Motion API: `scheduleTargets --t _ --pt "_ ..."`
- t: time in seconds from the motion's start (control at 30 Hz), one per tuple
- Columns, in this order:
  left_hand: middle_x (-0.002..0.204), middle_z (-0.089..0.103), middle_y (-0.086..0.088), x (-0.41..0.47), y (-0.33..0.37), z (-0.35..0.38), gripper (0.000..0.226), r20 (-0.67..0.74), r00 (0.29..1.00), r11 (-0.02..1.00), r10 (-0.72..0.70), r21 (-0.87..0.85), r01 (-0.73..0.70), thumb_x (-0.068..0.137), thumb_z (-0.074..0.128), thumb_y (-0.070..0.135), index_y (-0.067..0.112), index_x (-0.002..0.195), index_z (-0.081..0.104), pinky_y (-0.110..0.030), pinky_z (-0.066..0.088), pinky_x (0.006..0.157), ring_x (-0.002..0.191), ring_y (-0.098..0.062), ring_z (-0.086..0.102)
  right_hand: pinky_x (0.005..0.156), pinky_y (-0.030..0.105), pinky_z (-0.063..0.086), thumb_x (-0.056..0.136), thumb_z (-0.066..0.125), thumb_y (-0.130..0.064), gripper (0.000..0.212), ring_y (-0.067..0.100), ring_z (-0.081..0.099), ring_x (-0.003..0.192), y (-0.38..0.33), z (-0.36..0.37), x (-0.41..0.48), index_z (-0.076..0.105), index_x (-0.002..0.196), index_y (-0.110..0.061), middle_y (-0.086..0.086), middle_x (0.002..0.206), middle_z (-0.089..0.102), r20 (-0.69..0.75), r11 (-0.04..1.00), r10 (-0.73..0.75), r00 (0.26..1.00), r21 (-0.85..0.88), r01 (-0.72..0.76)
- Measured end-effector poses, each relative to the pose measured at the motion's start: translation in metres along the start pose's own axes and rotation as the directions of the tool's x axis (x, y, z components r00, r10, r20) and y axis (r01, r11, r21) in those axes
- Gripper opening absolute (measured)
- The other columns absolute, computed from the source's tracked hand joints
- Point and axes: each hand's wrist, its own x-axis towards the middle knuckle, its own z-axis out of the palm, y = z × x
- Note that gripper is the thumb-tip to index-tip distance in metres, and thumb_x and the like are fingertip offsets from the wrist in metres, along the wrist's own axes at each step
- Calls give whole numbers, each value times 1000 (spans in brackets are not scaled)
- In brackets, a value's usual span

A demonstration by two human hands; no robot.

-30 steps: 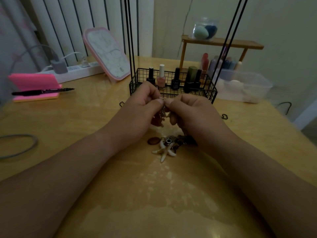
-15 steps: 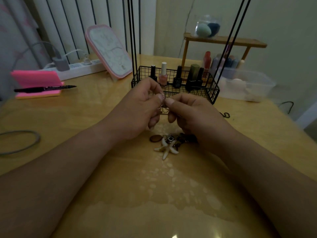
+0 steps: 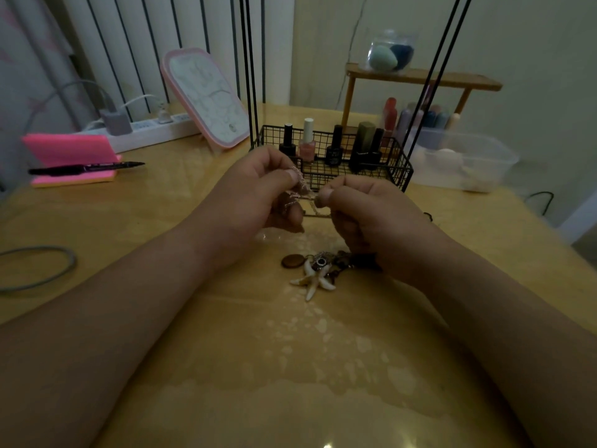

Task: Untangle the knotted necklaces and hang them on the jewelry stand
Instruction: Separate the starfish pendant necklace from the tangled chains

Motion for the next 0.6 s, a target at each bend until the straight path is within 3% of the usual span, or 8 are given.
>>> scheduleTargets --t 0.13,0.3,0.33,0.37,0.4,0.43,0.5,0.6 --pt "86 66 -9 2 -1 2 9 -34 998 988 -51 -144 46 104 52 7 10 98 57 -37 58 62 65 -21 65 46 27 22 102 61 -22 13 11 31 48 -1 -2 -1 66 99 -10 -4 57 41 -5 997 -30 1000 -72 29" --pt "76 65 -6 0 -1 1 6 -25 999 989 -30 -148 26 102 55 3 8 100 57 -34 58 63 67 -18 63 48 10 41 97 71 -30 16 -4 53 48 0 2 -3 71 108 -19 -13 52 58 -9 962 -142 990 -237 136" --pt "79 65 -7 -1 0 1 6 -14 1000 989 -28 -148 25 102 56 2 7 103 59 -34 58 65 68 -17 63 56 18 53 96 73 -33 16 -3 57 55 0 3 -3 72 109 -24 -5 57 63 -16 956 -161 987 -252 152" --pt "82 65 -7 -1 1 1 8 -4 1000 989 -26 -147 25 102 56 2 5 107 61 -33 59 67 69 -17 63 72 36 62 94 75 -36 16 7 59 61 1 3 -2 73 109 -29 7 65 65 -33 948 -177 984 -275 162" --pt "85 66 -8 -1 1 1 12 3 1000 991 -21 -135 21 102 56 1 4 111 63 -33 59 69 71 -17 63 87 53 60 93 76 -39 17 19 56 65 2 3 -2 74 108 -33 16 69 61 -52 941 -189 981 -296 165" --pt "87 67 -9 -1 0 1 14 6 1000 994 -12 -111 13 102 57 1 3 114 65 -33 60 72 73 -17 64 92 61 55 92 77 -41 17 27 54 65 3 3 -1 74 108 -35 17 70 58 -66 936 -199 978 -307 170" --pt "90 67 -12 -2 0 1 15 6 1000 999 13 -40 -12 102 59 2 2 113 69 -34 61 75 75 -16 65 91 68 53 91 77 -45 18 40 65 75 5 2 1 74 107 -39 19 81 68 -83 927 -219 972 -329 181" --pt "94 69 -20 -4 -1 -3 15 17 998 988 63 140 -65 102 61 3 6 113 70 -37 64 79 79 -17 70 89 62 57 92 76 -43 12 35 72 96 6 2 2 77 103 -38 13 98 76 -116 908 -244 963 -376 185"
